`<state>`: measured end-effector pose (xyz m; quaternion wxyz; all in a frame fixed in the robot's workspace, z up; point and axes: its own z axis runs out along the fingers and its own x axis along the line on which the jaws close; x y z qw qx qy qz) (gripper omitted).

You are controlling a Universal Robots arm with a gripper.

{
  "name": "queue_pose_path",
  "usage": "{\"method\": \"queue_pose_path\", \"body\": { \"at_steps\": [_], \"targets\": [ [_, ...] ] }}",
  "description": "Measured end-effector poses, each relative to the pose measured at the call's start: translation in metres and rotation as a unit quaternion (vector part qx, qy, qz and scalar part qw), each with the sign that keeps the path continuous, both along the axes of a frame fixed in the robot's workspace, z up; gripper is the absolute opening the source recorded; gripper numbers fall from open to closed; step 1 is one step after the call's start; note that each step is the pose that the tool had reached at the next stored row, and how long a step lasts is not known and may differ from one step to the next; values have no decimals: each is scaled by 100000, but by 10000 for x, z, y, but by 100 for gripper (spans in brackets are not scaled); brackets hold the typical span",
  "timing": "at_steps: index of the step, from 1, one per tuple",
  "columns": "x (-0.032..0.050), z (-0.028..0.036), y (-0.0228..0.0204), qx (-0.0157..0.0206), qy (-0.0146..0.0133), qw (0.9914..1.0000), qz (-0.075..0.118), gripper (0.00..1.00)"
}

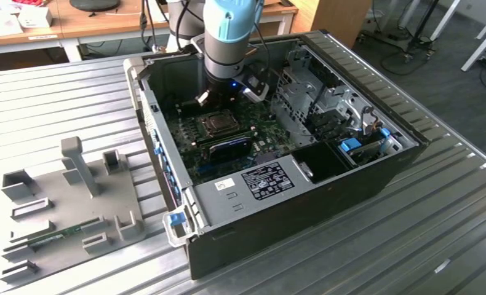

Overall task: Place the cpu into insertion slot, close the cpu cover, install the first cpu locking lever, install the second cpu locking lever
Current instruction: 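Install the first cpu locking lever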

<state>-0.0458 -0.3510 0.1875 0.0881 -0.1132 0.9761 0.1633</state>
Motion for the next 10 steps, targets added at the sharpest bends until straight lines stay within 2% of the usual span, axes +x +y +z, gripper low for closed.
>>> {"method": "queue_pose_path", "body": {
  "at_steps": [10],
  "targets": [
    [0,-7,-1,-14,8,100000,3,10]
  ]
}}
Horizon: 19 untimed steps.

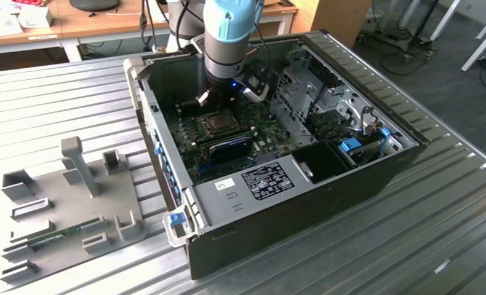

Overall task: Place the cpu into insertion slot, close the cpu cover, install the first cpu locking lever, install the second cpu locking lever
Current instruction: 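Install the first cpu locking lever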

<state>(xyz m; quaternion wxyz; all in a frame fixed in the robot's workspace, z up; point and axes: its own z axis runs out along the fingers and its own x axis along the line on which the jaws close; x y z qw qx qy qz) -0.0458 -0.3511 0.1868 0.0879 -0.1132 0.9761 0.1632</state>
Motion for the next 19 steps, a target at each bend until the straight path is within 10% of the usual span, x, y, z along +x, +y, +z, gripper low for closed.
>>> {"method": "queue_pose_path", "body": {
  "at_steps": [19],
  "targets": [
    [0,39,1,40,-3,100000,-5,10]
  ]
}}
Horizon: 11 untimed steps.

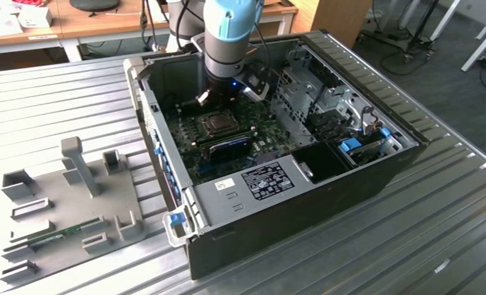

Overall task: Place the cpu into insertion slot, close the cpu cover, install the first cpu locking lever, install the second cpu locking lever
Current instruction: 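Install the first cpu locking lever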

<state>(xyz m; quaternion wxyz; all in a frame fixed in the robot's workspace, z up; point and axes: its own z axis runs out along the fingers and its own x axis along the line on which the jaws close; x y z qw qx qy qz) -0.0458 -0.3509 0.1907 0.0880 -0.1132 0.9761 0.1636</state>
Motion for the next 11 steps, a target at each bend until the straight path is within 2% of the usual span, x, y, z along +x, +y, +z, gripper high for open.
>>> {"method": "queue_pose_path", "body": {
  "at_steps": [7,11],
  "targets": [
    [0,102,0,0,0,100000,4,10],
    [1,112,1,14,-10,100000,4,10]
  ]
}}
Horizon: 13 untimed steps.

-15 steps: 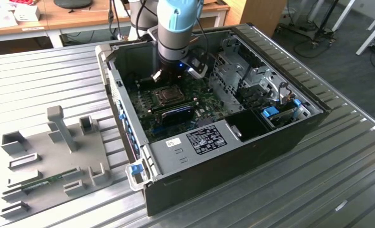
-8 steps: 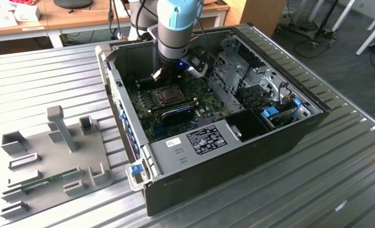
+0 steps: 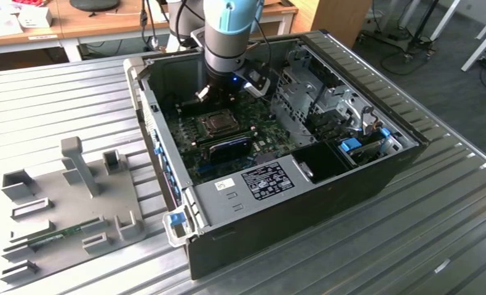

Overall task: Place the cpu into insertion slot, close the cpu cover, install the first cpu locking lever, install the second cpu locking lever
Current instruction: 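Install the first cpu locking lever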

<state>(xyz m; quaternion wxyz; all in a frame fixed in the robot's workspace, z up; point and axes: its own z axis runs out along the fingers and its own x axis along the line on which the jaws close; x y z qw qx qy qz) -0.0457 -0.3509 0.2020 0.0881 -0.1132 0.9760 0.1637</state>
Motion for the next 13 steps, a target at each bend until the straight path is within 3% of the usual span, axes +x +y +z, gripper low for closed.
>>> {"method": "queue_pose_path", "body": {
  "at_steps": [2,7,10,13],
  "targets": [
    [0,1,0,-25,7,100000,2,10],
    [0,20,1,-1498,282,99988,2,10],
    [0,51,1,-1906,512,99981,0,10],
    [1,72,1,-2758,893,99958,12,10]
  ]
}}
